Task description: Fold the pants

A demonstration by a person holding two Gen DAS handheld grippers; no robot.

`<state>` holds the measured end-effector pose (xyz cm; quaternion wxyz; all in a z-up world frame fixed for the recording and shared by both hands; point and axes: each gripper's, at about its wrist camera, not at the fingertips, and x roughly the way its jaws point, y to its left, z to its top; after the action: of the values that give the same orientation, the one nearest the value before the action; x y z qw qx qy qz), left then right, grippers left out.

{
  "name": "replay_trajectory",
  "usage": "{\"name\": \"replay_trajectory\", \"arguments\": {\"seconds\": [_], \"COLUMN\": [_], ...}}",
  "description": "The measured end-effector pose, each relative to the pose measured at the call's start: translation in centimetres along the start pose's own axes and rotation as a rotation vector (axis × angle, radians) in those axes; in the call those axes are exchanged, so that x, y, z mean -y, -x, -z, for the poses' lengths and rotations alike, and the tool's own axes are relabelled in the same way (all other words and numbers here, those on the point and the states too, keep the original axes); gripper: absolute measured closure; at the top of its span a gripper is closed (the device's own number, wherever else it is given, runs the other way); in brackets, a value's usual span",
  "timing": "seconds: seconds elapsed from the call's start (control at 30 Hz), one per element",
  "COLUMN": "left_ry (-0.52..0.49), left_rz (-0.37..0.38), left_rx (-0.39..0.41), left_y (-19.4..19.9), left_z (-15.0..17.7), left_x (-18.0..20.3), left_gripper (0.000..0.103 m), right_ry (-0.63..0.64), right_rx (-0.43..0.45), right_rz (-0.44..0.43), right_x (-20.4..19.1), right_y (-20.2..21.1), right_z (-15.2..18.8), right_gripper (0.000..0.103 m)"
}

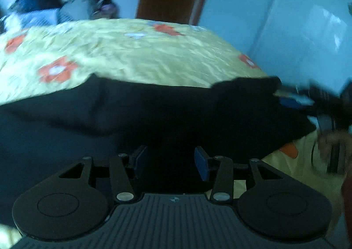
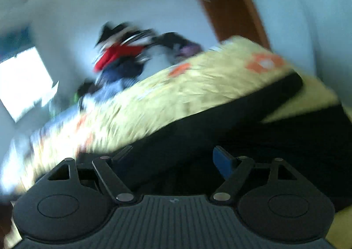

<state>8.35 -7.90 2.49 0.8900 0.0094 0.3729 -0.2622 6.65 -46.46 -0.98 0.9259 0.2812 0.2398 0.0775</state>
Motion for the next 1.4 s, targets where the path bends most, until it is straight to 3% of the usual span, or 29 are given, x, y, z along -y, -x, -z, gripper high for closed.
{"name": "replay_trajectory", "arguments": {"seconds": [0.17, 0.23, 0.43, 0.57, 0.67, 0.73, 0.77, 0.87, 0.93, 1.07, 1.17, 1.27, 1.4], "left_ry": [-0.047, -0.04, -0.112, -0.046, -0.04, -0.053, -0.053, -0.047, -0.05, -0.05, -0.048, -0.046, -0.048], "left_rz": [-0.207, -0.23, -0.298, -0.27, -0.257, -0.259, -0.256, -0.245, -0.242, -0.236, -0.233, -0.227, -0.227], "left_rx": [0.02, 0.016, 0.074, 0.086, 0.088, 0.101, 0.113, 0.114, 0.112, 0.109, 0.108, 0.107, 0.107], "left_y": [-2.9, -3.6, -4.3, -4.9, -5.0, -5.1, -5.2, -5.3, -5.4, -5.5, -5.5, -5.6, -5.6], "left_z": [0.8, 1.0, 1.6, 1.5, 1.5, 1.9, 2.1, 2.1, 2.1, 2.0, 2.1, 2.1, 2.1], "left_x": [0.6, 0.2, 0.8, 0.2, -0.1, 0.0, 0.0, -0.1, -0.1, -0.1, -0.1, -0.2, -0.1], "left_gripper": [0.047, 0.042, 0.027, 0.021, 0.015, 0.011, 0.01, 0.006, 0.004, 0.002, 0.001, 0.0, 0.0], "right_ry": [-0.394, -0.489, -0.507, -0.449, -0.366, -0.276, -0.249, -0.186, -0.169, -0.208, -0.269, -0.322, -0.341], "right_rx": [-0.013, -0.024, -0.004, -0.06, -0.12, -0.151, -0.134, -0.005, 0.06, -0.022, -0.071, -0.116, -0.126], "right_rz": [-0.103, -0.123, -0.223, -0.239, -0.164, -0.097, -0.089, -0.192, -0.18, -0.148, -0.201, -0.184, -0.143], "right_x": [5.7, 6.9, 6.1, 4.1, 2.3, 0.9, 0.4, 0.1, 0.7, 2.5, 3.4, 3.6, 3.5], "right_y": [-3.7, -4.7, -6.4, -11.6, -16.9, -18.3, -18.0, -14.4, -12.0, -11.1, -13.0, -14.7, -15.8], "right_z": [-2.2, -2.4, -4.8, -8.5, -10.5, -11.2, -11.4, -11.5, -11.5, -10.7, -10.1, -8.7, -7.5], "right_gripper": [0.019, 0.017, 0.015, 0.009, 0.009, 0.009, 0.009, 0.01, 0.009, 0.009, 0.009, 0.009, 0.009]}}
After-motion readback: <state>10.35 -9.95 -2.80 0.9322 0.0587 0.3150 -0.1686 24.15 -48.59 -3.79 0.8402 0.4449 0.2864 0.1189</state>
